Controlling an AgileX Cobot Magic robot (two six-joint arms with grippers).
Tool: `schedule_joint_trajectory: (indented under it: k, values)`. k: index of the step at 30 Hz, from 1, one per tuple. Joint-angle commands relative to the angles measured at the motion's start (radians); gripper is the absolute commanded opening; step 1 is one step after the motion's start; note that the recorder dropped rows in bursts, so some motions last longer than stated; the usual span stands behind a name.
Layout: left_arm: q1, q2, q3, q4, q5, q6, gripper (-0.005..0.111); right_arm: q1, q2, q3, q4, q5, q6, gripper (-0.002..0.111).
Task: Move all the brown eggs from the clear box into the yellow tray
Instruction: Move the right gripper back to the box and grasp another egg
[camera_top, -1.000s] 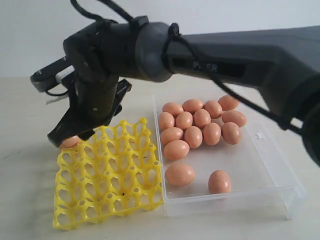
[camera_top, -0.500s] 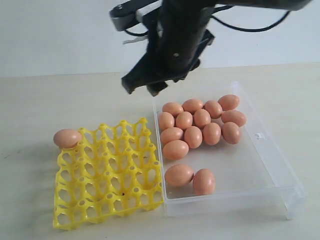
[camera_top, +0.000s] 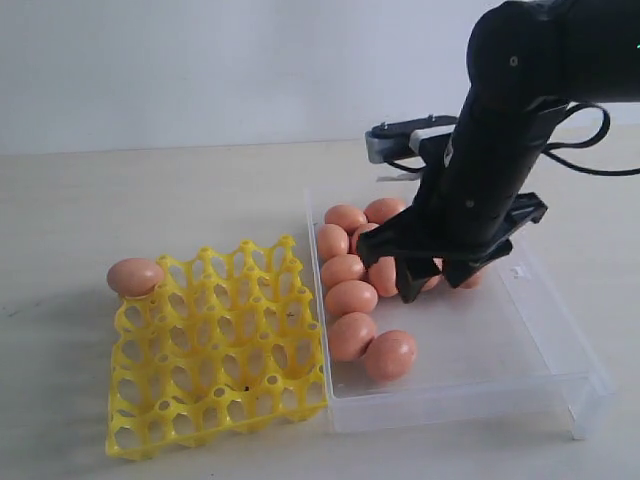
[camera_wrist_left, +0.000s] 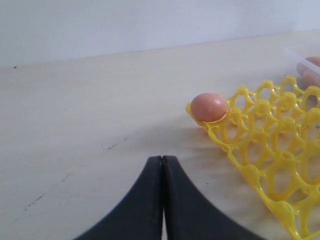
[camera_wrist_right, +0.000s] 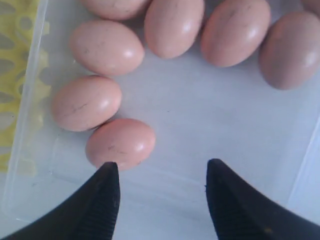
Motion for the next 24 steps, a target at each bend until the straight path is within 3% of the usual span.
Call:
schedule_joint_trajectory:
  k: [1, 8, 14, 24]
  values:
    - [-0.004, -0.006, -0.004, -0.001, -0.010, -0.002, 0.000, -0.003, 0.059, 0.003, 0.156, -0.018, -0.096, 0.051]
    - [-0.004, -0.006, -0.004, -0.001, -0.010, -0.002, 0.000, -0.003, 0.127, 0.003, 0.264, -0.006, -0.172, 0.052]
    - [-0.004, -0.006, -0.004, -0.001, -0.010, -0.002, 0.000, -0.003, 0.152, 0.019, 0.253, -0.002, -0.170, 0.064]
    - [-0.004, -0.006, -0.004, -0.001, -0.010, -0.002, 0.000, -0.026, 0.168, 0.082, 0.231, -0.118, -0.153, 0.063]
